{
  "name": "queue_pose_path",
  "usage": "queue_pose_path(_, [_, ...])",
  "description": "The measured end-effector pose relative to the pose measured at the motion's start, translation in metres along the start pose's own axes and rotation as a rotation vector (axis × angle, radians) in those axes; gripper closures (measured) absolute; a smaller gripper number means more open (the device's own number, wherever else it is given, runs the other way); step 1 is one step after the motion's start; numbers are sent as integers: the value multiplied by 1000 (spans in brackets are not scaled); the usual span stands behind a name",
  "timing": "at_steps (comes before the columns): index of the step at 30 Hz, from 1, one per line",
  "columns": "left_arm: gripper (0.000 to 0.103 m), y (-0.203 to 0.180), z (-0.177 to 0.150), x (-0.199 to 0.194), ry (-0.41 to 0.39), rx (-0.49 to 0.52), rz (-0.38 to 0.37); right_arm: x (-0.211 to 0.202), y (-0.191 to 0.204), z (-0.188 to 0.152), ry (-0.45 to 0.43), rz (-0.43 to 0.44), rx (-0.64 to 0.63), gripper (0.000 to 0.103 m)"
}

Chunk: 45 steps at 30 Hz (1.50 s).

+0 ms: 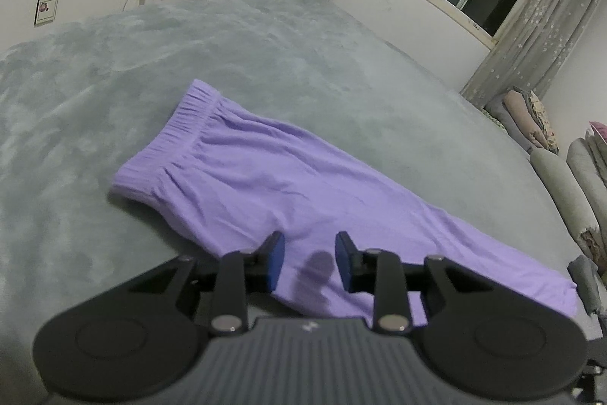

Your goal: Fold clothes

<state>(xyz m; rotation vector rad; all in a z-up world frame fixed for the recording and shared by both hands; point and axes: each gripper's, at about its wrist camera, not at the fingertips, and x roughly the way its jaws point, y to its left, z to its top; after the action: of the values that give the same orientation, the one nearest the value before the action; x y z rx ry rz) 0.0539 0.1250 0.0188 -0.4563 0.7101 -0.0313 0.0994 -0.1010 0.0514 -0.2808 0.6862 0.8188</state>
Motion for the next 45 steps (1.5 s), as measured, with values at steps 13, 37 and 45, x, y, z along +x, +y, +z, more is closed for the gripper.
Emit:
queue_pose_path(13, [63, -1, 1, -4, -7, 16, 1, -13, -7, 1, -43, -4, 1, 91])
queue_pose_path(37, [53, -24, -9, -2, -6, 114, 5, -24, -75, -35, 13, -290, 152, 71])
queue_pose_path(45, [53, -33, -14, -7, 3, 159, -59, -55, -102, -46, -101, -300, 295, 69])
